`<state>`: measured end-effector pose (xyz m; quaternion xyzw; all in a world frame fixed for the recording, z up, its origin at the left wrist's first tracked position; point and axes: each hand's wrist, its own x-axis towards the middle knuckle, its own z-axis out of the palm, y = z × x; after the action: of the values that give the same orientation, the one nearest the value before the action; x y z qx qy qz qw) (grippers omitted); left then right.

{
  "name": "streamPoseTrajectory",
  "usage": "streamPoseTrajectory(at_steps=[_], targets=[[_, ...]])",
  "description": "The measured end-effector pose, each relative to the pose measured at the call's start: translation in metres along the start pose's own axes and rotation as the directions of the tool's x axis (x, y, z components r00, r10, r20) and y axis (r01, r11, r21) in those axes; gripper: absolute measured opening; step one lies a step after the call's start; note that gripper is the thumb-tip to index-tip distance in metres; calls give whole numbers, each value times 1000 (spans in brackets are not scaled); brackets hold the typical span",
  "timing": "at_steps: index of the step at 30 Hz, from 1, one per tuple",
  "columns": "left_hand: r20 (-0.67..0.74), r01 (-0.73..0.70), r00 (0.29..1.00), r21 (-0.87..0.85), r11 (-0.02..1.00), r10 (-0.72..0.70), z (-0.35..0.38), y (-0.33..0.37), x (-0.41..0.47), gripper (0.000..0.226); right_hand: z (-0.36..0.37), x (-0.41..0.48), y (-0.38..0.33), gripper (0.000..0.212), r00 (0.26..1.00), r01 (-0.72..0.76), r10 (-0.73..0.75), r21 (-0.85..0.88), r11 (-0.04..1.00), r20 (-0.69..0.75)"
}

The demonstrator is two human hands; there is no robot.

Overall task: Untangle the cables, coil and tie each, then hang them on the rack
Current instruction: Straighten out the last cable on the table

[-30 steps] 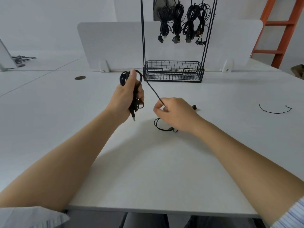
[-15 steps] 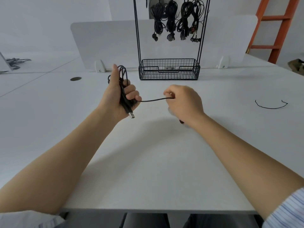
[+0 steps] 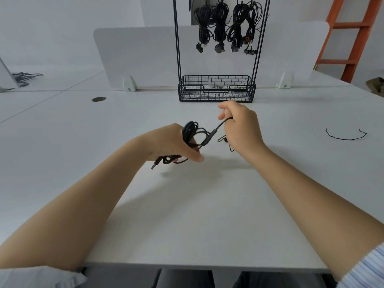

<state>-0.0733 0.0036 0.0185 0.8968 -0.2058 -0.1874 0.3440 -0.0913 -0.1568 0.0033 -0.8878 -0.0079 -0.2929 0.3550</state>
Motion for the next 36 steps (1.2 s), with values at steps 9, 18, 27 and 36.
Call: streamPoseTrajectory(at_steps=[9,18,27,36], targets=[[-121,-127,989,-349,928,90,-2,-8,7,43,0,4,8,41,997,-41,39,-26,999,-69],[-317,-316,944,-797,515,90,-7,-7,7,38,3,-3,1,27,977,125,-118,-30,992,178],[-375,-373,926,-891,256,44,-10,-4,4,32,-5,-2,-10,30,947,-133,-12,427,894,321],[-443,-418,894,-770,482,67,-5,-6,6,29,-9,13,3,23,897,-441,274,759,479,348]])
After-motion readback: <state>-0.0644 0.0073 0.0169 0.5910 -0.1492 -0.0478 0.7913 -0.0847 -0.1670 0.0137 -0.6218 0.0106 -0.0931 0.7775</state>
